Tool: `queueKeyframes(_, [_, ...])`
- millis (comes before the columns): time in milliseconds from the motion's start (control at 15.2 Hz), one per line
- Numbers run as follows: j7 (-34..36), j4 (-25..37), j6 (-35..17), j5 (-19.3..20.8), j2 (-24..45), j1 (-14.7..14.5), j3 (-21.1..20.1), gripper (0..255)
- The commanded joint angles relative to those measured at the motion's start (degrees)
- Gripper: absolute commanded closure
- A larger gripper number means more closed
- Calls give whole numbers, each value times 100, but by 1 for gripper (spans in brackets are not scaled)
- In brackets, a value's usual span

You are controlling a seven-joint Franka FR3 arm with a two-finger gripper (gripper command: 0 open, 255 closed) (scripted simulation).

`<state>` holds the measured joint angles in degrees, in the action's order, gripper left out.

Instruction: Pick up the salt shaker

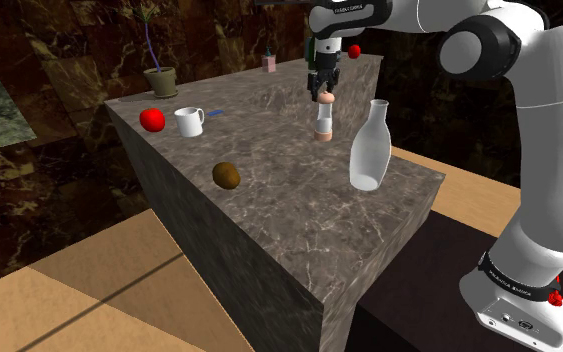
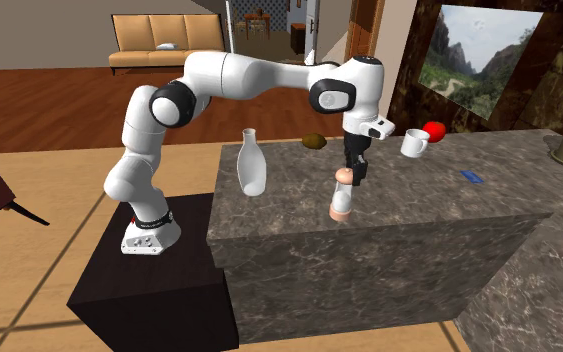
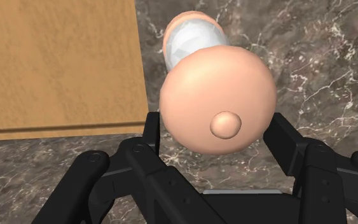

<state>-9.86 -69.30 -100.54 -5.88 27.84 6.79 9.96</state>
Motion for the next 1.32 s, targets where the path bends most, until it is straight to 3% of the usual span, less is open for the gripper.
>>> queueKeyframes(0, [0, -8, 1, -1, 5, -2, -2, 255])
queueKeyframes(396, [18, 426, 356, -9, 83, 24, -3, 255])
queueKeyframes(1122, [62, 2144, 1553, -78, 600, 176, -22, 255])
queueKeyframes(1254, [63, 2175, 1573, -80, 611, 180, -23, 255])
